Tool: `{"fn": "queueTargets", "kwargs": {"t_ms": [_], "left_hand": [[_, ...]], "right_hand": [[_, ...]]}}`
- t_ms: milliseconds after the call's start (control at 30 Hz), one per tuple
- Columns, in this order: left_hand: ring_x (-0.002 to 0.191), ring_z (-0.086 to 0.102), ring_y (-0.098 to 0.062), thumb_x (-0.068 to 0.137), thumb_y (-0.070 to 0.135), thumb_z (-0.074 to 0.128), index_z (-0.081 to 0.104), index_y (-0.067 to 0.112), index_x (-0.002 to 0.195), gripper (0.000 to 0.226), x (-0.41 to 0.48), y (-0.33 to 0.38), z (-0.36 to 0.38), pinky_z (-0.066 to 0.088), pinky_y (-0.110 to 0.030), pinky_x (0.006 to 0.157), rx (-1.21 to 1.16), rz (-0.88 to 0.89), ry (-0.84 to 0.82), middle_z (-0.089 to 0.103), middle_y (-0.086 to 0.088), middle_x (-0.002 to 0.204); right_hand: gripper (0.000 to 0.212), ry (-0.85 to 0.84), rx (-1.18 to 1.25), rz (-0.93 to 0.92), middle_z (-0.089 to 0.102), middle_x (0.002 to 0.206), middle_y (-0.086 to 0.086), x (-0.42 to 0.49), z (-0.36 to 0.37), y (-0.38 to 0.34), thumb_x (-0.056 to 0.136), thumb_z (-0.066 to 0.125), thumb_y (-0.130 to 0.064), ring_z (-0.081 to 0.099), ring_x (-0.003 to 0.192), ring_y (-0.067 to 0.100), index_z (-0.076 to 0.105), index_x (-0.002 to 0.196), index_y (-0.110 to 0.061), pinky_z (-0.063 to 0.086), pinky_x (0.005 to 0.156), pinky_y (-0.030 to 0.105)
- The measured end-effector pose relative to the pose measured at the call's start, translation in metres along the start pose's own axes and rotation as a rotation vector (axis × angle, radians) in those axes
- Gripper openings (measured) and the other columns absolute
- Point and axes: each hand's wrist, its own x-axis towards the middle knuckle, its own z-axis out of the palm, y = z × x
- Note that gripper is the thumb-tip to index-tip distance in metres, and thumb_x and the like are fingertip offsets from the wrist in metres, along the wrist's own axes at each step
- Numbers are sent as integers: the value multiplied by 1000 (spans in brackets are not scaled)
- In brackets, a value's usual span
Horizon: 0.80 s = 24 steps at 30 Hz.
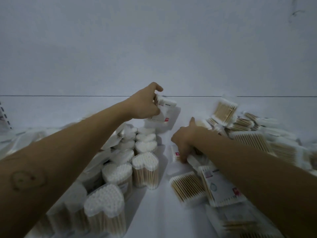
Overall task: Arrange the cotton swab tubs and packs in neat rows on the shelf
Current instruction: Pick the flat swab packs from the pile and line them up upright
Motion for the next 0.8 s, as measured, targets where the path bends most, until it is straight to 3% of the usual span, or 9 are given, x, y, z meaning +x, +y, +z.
{"fn": "queueTargets", "kwargs": {"t_ms": [67, 133, 233, 300, 400, 467, 533, 667, 800], "left_hand": [[78, 54, -16, 84, 0, 58, 46, 15, 117, 38, 4, -2, 0, 45, -25, 62, -25, -15, 2, 57, 0, 92], [75, 55, -15, 88, 3, 56, 50, 18, 107, 24, 7, -3, -2, 44, -23, 63, -45, 14, 8, 61, 2, 89], [76, 56, -12, 98, 16, 53, 55, 25, 120, 24, 8, -2, -12, 42, -23, 68, 72, 125, 42, 63, 6, 91], [87, 57, -14, 100, 26, 51, 51, 29, 134, 34, 9, -1, -22, 45, -26, 75, 213, 160, 65, 61, 6, 105], [88, 61, -17, 95, 36, 58, 50, 35, 136, 42, 11, 1, -25, 53, -31, 73, 196, 106, 43, 59, 2, 108], [89, 57, -16, 83, 45, 70, 52, 34, 130, 52, 12, 4, -16, 43, -26, 74, 249, 111, 72, 59, 1, 103], [81, 55, -13, 69, 49, 81, 53, 28, 116, 58, 16, 8, -4, 42, -25, 66, 239, 125, 91, 57, 4, 92], [75, 53, -17, 64, 42, 87, 56, 18, 91, 48, 30, 18, 20, 42, -29, 63, 300, 170, 31, 58, 3, 83], [83, 57, -19, 66, 45, 84, 59, 17, 91, 45, 42, 13, 48, 47, -34, 71, 423, 204, -84, 63, 3, 88]], "right_hand": [[55, 49, 74, -2, 59, 115, 4, -5, -3, 0, 74, 74, -45, 51, 115, 27, 58, 117, -15, 5, 106, 75], [56, 143, 211, -12, 55, 109, 0, -7, -4, 5, 71, 75, -43, 50, 107, 23, 56, 117, -18, 23, 105, 63], [64, 352, 481, -54, 50, 112, 2, -18, -9, 21, 73, 78, -36, 48, 103, 20, 47, 125, -16, 40, 89, 35], [62, 447, 615, -66, 50, 111, -1, -33, -16, 33, 74, 79, -29, 48, 101, 19, 45, 124, -15, 37, 79, 29], [57, 481, 732, -44, 54, 105, -4, -50, -18, 46, 72, 81, -29, 51, 95, 18, 44, 115, -19, 38, 69, 31], [57, 508, 794, -8, 55, 98, -4, -56, -14, 50, 69, 83, -35, 54, 87, 16, 43, 108, -22, 41, 63, 29], [62, 548, 860, 44, 54, 96, -6, -64, -11, 54, 67, 84, -42, 54, 83, 11, 42, 110, -24, 43, 60, 28], [66, 651, 941, 114, 57, 94, -7, -80, -6, 68, 64, 86, -48, 57, 80, 10, 44, 110, -27, 45, 58, 26], [36, 700, 860, 231, 57, 81, -8, -86, 10, 80, 73, 82, -39, 52, 68, 4, 51, 85, -23, 34, 52, 20]]}}
